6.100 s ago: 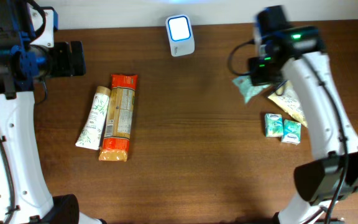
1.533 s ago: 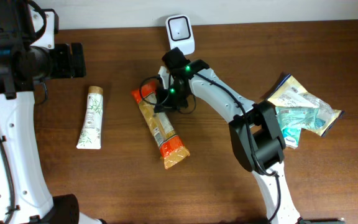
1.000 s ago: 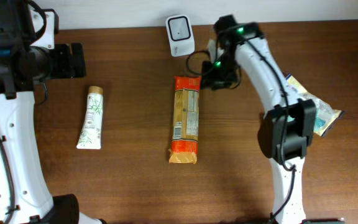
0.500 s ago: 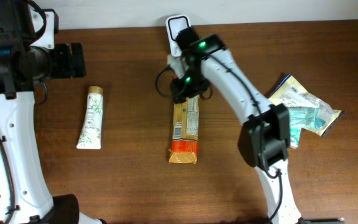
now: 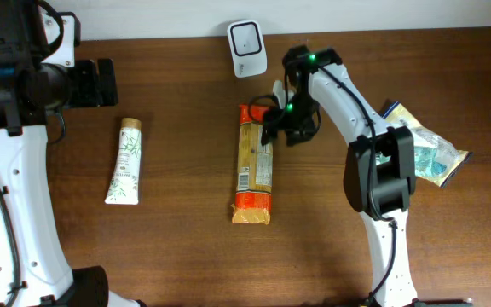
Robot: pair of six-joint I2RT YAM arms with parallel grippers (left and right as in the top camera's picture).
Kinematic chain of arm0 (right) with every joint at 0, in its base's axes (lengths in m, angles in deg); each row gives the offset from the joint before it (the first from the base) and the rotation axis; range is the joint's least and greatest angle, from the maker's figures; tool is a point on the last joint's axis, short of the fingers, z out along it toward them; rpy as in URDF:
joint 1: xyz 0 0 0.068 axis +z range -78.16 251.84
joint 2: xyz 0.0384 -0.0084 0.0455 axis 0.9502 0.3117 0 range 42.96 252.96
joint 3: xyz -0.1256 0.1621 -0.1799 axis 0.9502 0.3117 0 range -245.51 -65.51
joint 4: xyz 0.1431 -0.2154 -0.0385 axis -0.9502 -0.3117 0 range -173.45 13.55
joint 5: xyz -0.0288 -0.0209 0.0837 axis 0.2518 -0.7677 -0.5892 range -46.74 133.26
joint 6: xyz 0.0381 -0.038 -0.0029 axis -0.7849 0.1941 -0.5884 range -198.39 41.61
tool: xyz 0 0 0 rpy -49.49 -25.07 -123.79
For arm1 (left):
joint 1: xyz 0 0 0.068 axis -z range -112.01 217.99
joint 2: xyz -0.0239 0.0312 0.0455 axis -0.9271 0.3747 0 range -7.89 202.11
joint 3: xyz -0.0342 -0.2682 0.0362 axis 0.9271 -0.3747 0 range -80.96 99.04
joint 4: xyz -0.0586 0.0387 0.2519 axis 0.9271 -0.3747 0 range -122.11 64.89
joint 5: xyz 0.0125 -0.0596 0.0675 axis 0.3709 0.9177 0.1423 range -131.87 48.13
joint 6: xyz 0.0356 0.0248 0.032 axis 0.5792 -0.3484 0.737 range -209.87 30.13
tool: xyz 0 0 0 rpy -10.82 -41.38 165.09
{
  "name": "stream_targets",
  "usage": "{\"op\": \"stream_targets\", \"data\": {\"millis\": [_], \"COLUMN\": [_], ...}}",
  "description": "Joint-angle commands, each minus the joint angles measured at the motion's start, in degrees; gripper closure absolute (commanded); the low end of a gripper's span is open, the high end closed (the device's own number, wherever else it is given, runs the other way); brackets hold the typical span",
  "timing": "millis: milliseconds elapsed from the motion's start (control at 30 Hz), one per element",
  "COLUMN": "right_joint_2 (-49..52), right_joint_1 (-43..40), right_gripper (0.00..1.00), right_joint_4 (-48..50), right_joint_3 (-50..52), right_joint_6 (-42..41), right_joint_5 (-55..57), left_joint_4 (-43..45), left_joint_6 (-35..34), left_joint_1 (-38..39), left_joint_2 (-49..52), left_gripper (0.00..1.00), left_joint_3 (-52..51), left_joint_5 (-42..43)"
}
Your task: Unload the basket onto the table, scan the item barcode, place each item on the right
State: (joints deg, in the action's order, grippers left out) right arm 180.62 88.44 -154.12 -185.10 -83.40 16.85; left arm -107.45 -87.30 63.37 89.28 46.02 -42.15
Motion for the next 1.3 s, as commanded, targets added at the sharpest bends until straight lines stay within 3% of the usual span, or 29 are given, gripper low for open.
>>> {"op": "stream_targets", "data": {"millis": [0, 233, 367, 433, 533, 567, 800, 933, 1267], "right_joint_2": [-0.02, -0.02, -0.02, -0.02, -0.02, -0.02, -3.96, -15.02, -35.19], "right_joint_1": [0.74, 2.12, 4.48, 5.31, 5.84, 5.84, 5.79, 5.4, -2.82], "right_gripper": [0.32, 0.32, 0.33, 0.51, 0.91, 0.94, 0.96, 0.96, 0.96], "right_joint_4": [2.36, 9.77, 19.87, 25.59, 30.69, 31.78, 35.32, 35.95, 37.62], "right_joint_3": [5.31, 11.96, 19.61, 23.39, 25.31, 25.31, 23.76, 22.38, 22.38], "right_joint_6": [1.55, -3.13, -12.72, -17.92, -18.62, -18.6, -14.38, -8.46, -8.48], "right_joint_5": [-4.98, -10.45, -10.49, -10.75, -15.17, -16.68, -23.87, -32.61, -44.59], "left_joint_4": [-0.04, -0.07, -0.04, -0.07, -0.04, -0.04, -0.07, -0.04, -0.04], "left_joint_6": [0.7, 0.7, 0.7, 0.7, 0.7, 0.7, 0.7, 0.7, 0.7], "left_joint_1": [-0.04, -0.04, -0.07, -0.04, -0.04, -0.04, -0.04, -0.07, -0.04], "left_joint_2": [-0.44, -0.44, -0.44, -0.44, -0.44, -0.44, -0.44, -0.44, -0.44], "left_gripper": [0.01, 0.01, 0.01, 0.01, 0.01, 0.01, 0.01, 0.01, 0.01], "left_joint_3": [0.59, 0.59, 0.59, 0.59, 0.59, 0.59, 0.59, 0.59, 0.59], "left_joint_5": [-0.15, -0.15, -0.15, -0.15, -0.15, -0.15, -0.15, -0.15, -0.15]}}
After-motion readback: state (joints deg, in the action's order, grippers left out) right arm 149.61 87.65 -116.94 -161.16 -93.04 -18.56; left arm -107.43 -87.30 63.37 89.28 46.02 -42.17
